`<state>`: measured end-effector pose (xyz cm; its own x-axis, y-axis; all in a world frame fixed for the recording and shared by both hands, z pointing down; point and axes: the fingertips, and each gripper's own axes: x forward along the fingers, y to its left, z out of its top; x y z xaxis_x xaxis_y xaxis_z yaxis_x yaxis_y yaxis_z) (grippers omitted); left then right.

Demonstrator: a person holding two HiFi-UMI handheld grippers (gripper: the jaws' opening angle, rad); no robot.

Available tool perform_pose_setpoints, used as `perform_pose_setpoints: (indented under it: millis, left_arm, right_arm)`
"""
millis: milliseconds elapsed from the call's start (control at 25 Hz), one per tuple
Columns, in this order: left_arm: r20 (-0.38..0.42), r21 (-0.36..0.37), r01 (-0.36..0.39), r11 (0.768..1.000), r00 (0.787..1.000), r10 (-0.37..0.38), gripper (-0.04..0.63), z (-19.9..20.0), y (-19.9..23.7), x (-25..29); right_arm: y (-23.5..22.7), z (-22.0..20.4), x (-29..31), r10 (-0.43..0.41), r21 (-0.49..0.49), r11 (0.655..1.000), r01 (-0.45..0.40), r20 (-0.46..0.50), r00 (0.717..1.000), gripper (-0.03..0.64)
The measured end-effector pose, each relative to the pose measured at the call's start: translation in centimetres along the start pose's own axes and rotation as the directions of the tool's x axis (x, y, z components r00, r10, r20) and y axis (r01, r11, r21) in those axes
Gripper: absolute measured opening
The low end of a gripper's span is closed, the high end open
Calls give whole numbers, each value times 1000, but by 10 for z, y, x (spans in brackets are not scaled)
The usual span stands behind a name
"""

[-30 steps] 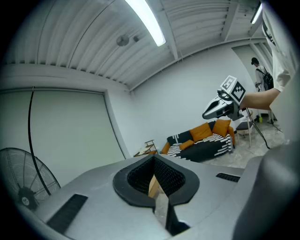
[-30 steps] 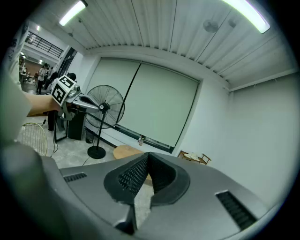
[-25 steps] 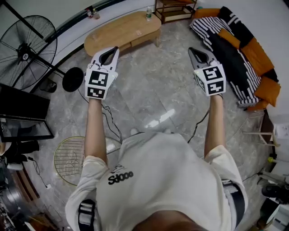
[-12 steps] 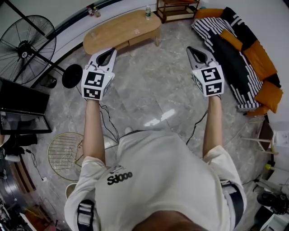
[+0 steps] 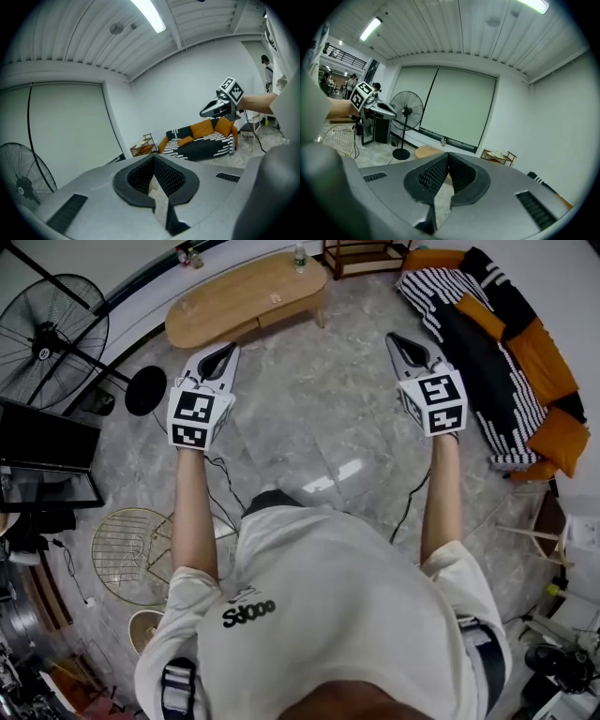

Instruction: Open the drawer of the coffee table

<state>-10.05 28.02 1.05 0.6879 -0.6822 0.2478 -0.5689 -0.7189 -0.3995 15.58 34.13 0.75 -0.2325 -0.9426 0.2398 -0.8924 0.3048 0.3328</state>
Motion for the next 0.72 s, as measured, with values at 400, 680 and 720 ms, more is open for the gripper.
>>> perform_pose_setpoints:
  millis: [400,680,720]
  left_arm:
    - [13,-14,26,1000,1000,-26,17,-4,26,67]
    - [28,-32,17,999,999,-17,17,-23,108,153]
    - [30,-37,15,999,999,-13,17,-23,122,166]
  right_arm:
    - [-41,-11,44,-45,38,998,45,-5,999,6]
    - [-87,7,139,-83,52,995,83,-5,997,6]
    - [-96,11,154,-94,55,994,94,-9,996,6]
